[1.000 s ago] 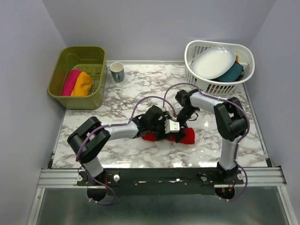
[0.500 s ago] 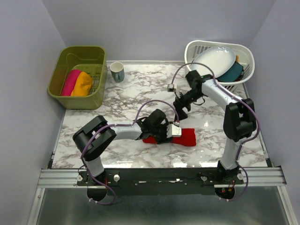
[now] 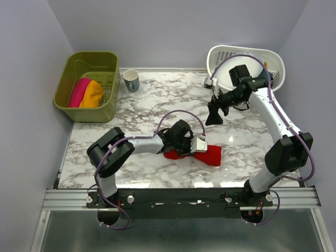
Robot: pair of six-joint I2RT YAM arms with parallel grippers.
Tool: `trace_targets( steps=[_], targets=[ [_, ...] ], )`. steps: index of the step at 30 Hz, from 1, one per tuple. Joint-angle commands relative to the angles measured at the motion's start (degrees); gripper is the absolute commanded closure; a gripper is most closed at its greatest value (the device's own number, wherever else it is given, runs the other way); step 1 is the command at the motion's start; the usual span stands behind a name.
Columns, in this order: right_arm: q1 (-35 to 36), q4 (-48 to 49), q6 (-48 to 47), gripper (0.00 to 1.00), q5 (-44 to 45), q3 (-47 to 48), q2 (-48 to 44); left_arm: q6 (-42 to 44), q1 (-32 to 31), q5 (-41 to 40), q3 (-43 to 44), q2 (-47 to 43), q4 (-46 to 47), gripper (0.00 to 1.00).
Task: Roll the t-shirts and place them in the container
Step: Pick up the T-shirt from the center of the board, then place the T-shirt in the bin.
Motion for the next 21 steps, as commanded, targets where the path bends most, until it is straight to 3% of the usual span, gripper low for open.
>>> trace_targets(
  steps=[1, 3, 7, 15, 21],
  targets=[
    [-1.6, 3.6, 7.6, 0.0, 11.6, -0.4, -3.1, -1.9, 2.9, -0.1, 3.3, 1.9, -16.2, 1.0],
    [-2.0, 5.5, 10.0, 0.0, 19.9, -0.7, -4.4, -4.4, 5.6, -2.8, 7.9, -0.4, -18.2, 1.0],
    [-2.9, 10.6, 14.1, 0.0, 27.6, -2.6, -7.4, -12.5, 14.5, -6.1, 17.7, -4.9, -24.6, 1.0],
    [-3.1, 13.8, 19.2, 0.0, 32.6, -8.5, -10.0, -28.7, 36.1, -19.5, 40.0, -10.1, -35.1, 1.0],
    [-3.1, 15.3, 19.2, 0.0, 34.3, -11.4, -8.9, -29.6, 49.7, -23.7, 55.8, -7.3, -42.7, 1.0]
  ],
)
